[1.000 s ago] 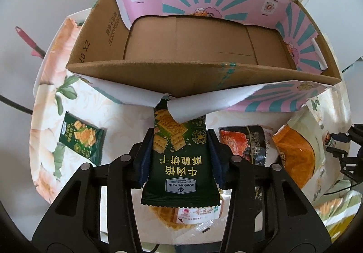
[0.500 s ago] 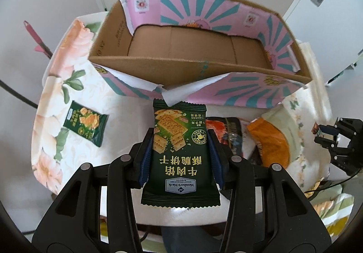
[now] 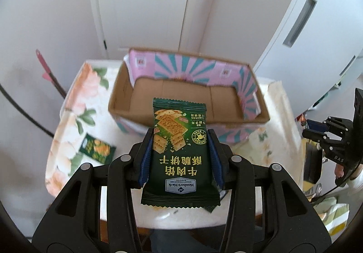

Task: Organize snacks
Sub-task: 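Carry the green packet and juice carton into the cardboard box with both tools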

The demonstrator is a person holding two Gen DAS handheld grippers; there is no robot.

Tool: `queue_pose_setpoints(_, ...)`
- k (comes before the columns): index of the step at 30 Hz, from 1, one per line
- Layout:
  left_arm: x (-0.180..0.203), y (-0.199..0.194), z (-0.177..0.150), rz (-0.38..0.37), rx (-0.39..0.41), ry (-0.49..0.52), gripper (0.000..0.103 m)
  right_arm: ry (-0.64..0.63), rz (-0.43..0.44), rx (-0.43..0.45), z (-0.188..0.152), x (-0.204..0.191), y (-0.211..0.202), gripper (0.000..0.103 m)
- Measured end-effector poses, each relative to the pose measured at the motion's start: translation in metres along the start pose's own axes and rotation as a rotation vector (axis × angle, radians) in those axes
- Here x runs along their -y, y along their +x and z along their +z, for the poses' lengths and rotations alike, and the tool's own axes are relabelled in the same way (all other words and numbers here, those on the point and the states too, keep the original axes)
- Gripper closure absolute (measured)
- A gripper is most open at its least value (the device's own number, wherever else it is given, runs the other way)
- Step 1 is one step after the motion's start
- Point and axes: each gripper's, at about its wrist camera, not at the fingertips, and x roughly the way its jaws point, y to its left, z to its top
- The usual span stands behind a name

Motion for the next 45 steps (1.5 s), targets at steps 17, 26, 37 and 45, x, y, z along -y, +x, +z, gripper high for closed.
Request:
queue_pose_setpoints(17, -0.051, 0.048, 0.1, -0.141, 0.024, 0.084, 0.063, 0.299, -0.13, 0.129, 0.126, -0.04, 0.038, 0.082)
queue_pose_setpoints(26, -0.055, 0.115, 0.121, -0.199, -0.084, 0.162, 0.063, 0.465, -0.169, 0.084, 0.16, -0.044, 0.105, 0.082)
queue_pose_setpoints(37, -0.036, 0.179, 0.11, -0.156, -0.177, 0.248, 0.062, 0.555, -0.216, 0.011, 0.161, -0.039, 0.149, 0.082)
queue_pose_setpoints(45, -0.031, 0.167, 0.106, -0.089, -0.104, 0.292, 0.0, 0.585, -0.213, -0.008, 0.154, -0.034, 0.15, 0.082)
